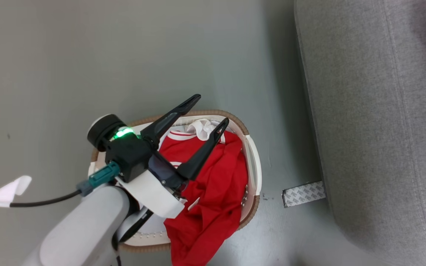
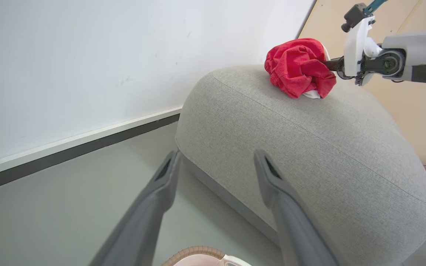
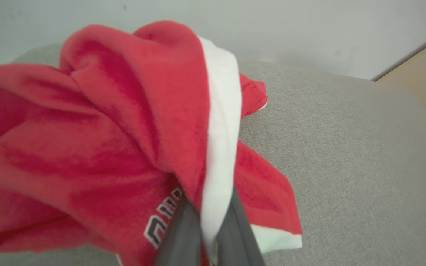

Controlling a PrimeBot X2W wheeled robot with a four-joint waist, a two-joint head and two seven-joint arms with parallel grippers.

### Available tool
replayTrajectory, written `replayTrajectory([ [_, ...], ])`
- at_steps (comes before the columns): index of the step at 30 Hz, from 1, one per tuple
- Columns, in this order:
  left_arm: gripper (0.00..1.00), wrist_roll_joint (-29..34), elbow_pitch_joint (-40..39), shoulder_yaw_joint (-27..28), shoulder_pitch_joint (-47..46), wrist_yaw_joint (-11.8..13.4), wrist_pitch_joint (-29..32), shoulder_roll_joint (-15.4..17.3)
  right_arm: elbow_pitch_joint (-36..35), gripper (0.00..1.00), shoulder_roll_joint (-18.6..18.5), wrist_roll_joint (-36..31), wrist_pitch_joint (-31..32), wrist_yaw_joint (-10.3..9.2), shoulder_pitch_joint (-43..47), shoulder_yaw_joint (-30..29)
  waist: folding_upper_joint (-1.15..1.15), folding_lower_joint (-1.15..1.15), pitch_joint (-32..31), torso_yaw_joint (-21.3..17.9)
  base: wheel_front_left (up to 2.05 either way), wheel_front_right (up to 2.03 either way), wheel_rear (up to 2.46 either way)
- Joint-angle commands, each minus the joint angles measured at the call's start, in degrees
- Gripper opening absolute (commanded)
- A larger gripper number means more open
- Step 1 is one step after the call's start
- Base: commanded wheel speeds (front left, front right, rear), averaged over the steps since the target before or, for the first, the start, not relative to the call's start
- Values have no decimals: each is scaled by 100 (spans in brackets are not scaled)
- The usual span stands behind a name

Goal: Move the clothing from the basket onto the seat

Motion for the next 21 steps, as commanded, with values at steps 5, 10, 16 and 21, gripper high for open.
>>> replayTrajectory([
  [5, 100, -87, 187, -4, 102, 29, -79, -29, 148, 100, -38, 155, 34, -14, 85, 270, 0, -1, -308, -66, 0, 0, 0],
  [10, 100, -154, 319, -20, 270, 85, -166, -145, -15, 100, -254, 495, 101, -14, 351, 853, 0, -1, -879, -31, 0, 0, 0],
  [16, 100, -363, 520, 176, 578, 243, -256, -225, -647, 100, -693, 889, 79, -14, 664, 1524, 0, -1, -1672, 36, 0, 0, 0],
  [21, 100, -492, 691, 448, 884, 404, -300, -350, -1442, 100, -874, 1273, -179, -14, 882, 1890, 0, -1, -2386, 180, 0, 0, 0],
])
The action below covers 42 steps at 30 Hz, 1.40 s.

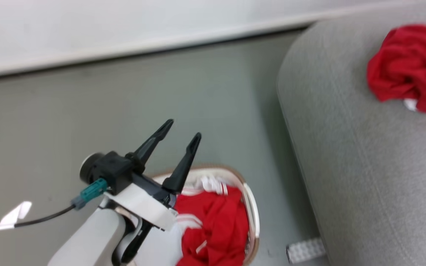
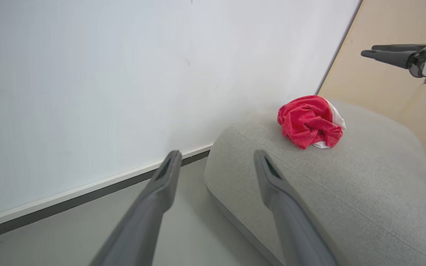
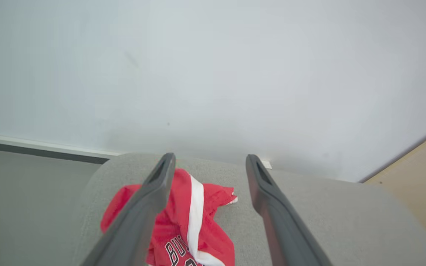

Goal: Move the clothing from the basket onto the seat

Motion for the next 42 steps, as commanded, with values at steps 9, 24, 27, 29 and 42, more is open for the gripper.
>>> replayTrajectory([
  [9, 100, -50, 180, 800, 730, 292, -33, -247, -1367, 100, -135, 787, -427, -14, 1120, 405, 0, 1, -1632, 621, 0, 0, 0],
  [24, 100, 285, 92, 2398, 1980, 407, -34, -561, -2516, 100, 1334, -87, -1667, -14, 3768, -150, 0, 1, -2024, 1021, 0, 0, 0],
  [27, 100, 517, 39, 2690, 2198, 345, -34, -752, -2447, 100, 1734, -336, -1916, -14, 4088, -289, 0, 1, -2017, 1036, 0, 0, 0],
  [29, 100, 597, 36, 2782, 2277, 312, -34, -822, -2413, 100, 1875, -408, -1990, -14, 4184, -351, 0, 1, -2013, 1038, 0, 0, 0],
  [42, 100, 1478, 97, 3604, 2760, -241, -34, -1566, -2816, 100, 2854, -1103, -2177, -15, 4824, -988, 0, 1, -1847, 1018, 0, 0, 0],
])
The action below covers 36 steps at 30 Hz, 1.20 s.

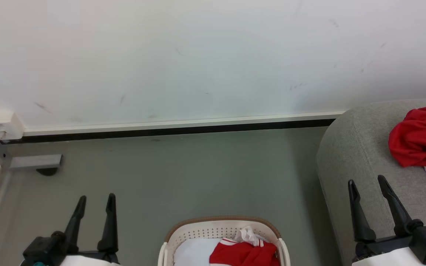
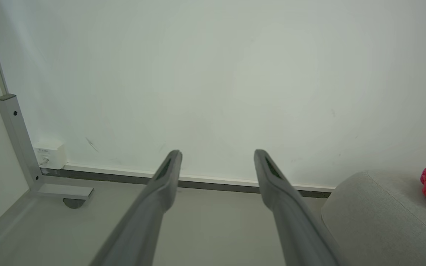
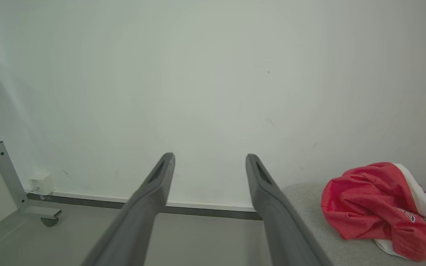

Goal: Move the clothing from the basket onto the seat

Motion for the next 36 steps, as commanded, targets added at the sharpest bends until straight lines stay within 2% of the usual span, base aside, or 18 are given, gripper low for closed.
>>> replayTrajectory([
  [1, 100, 72, 26, 47, -7, -34, 0, -21, -35, 100, 36, -62, -36, -15, 38, -4, 0, 1, 11, 5, 0, 0, 0],
  [8, 100, 239, 65, 148, -129, -165, 0, -147, 11, 100, 70, -108, -37, -15, -45, 63, 0, 1, 45, 11, 0, 0, 0],
  [23, 100, 333, 180, 163, -202, -220, 0, -217, 69, 100, 122, -16, -33, -15, -145, 135, 0, 1, 107, -85, 0, 0, 0],
  [36, 100, 111, 442, -396, -506, -224, 0, -42, 22, 100, 169, 12, -33, -15, -312, 30, 0, 1, 509, -627, 0, 0, 0],
])
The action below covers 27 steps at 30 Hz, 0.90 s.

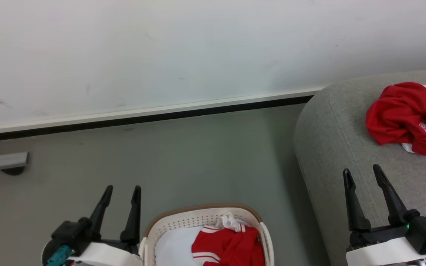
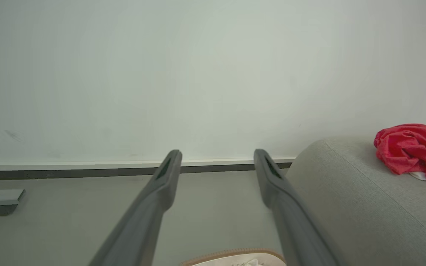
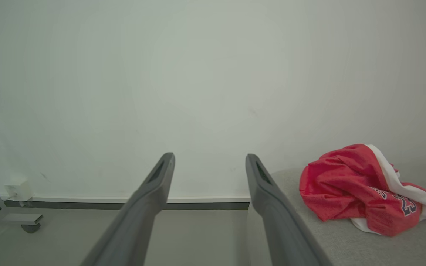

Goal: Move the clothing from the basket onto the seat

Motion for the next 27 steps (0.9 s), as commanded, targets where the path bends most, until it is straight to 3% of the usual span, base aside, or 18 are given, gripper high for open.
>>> replayTrajectory([
  [1, 100, -97, 39, -47, -108, 3, 0, 83, -56, 100, 18, -45, -24, -14, -90, -2, 0, -1, 158, -184, 0, 0, 0],
  [15, 100, -321, 1012, -1132, -770, 3, 0, 611, -440, 100, 54, 240, -19, -15, -541, 159, 0, -1, 1114, -1028, 0, 0, 0],
  [27, 100, -709, 2481, -2895, -2147, 3, 271, 1201, -976, 100, 52, 217, -19, -15, -1067, 125, 0, -1, 2363, -1378, 0, 0, 0],
])
